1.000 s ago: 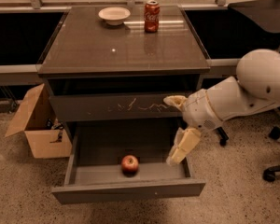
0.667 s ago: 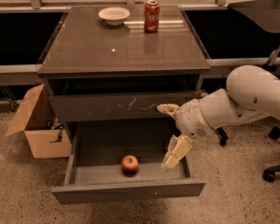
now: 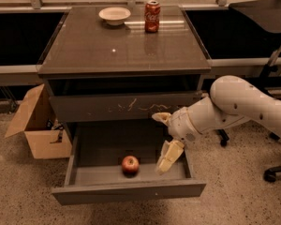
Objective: Pick apple from middle drawer and place on counter
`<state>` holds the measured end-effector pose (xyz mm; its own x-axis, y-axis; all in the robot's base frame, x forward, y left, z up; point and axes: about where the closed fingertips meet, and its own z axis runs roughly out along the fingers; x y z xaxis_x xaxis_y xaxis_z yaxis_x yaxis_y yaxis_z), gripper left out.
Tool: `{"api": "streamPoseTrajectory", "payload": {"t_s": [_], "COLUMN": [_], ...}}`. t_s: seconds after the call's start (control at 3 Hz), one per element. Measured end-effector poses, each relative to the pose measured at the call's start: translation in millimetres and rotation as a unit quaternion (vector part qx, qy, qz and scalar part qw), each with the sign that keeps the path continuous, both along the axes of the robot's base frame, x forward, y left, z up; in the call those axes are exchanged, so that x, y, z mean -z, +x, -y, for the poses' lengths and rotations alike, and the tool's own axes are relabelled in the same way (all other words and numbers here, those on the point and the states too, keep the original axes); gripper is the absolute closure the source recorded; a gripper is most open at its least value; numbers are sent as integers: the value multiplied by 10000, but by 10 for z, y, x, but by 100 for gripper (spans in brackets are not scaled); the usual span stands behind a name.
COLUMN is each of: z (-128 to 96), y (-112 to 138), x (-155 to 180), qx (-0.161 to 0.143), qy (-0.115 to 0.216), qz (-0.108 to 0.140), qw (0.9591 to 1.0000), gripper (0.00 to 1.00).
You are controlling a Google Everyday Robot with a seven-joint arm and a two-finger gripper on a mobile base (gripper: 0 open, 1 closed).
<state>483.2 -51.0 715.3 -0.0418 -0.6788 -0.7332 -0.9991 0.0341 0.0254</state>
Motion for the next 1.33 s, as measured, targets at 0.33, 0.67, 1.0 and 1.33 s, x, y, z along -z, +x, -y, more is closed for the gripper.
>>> {"api": "streamPoseTrajectory", "payload": {"t_s": [0.33, 0.67, 1.0, 1.33], "z": [-70, -149, -258, -258], "y": [65, 132, 302, 302], "x": [319, 626, 1308, 1308], "qx": [-14, 8, 212, 212], "qy": [-183, -342, -470, -470], "qz": [-180, -342, -629, -629], "qw": [9997, 9988, 9967, 9967], "gripper": [0, 0, 0, 0]}}
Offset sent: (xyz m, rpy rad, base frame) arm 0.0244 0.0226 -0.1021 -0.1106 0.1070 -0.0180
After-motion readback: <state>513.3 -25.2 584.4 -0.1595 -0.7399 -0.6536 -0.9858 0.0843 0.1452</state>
